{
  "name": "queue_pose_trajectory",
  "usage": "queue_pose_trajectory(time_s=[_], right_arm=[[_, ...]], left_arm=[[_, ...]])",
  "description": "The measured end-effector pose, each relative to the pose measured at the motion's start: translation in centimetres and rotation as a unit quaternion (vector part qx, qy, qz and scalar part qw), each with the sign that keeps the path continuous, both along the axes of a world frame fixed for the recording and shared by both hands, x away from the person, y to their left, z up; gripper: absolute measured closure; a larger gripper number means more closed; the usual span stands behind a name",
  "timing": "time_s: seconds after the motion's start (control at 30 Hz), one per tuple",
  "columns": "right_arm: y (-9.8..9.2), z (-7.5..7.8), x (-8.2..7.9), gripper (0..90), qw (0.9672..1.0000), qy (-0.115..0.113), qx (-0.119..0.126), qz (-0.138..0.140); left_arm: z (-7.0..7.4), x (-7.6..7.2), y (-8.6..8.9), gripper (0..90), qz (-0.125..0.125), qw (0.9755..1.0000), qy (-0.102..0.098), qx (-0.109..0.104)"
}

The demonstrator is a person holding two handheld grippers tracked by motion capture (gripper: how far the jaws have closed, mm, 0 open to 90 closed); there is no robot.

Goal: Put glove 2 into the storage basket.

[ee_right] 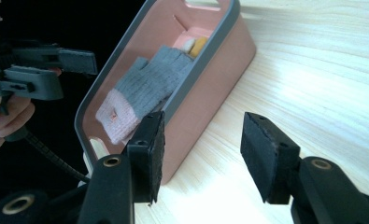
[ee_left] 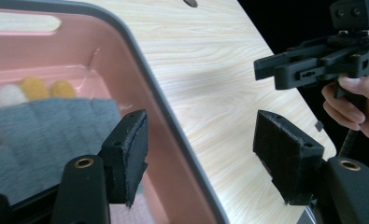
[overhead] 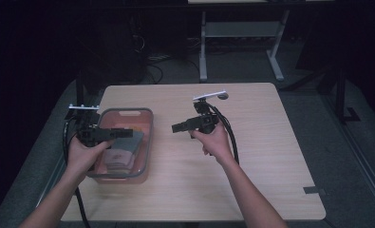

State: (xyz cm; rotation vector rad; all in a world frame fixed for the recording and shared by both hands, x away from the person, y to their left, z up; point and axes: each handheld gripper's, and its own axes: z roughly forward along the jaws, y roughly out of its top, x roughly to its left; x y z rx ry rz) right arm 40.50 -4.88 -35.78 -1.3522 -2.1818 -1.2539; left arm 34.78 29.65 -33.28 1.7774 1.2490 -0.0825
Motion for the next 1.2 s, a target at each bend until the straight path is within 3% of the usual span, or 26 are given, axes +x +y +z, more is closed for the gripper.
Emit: queue_pose_trajectory(time_s=[0.7,1.2], right_arm=[[-4.0,-0.2,-0.6,43.7,0.9996,-0.003,0.0,-0.03],[-7.2,-0.7,-1.2,41.8,0.9986,-0.004,-0.016,-0.051]], left_arm=[[0.4,0.4,-4.4,29.8,-0.042,0.999,-0.01,-0.008],[0.5,0.4,-7.3,28.9,-0.073,0.9972,-0.012,-0.011]])
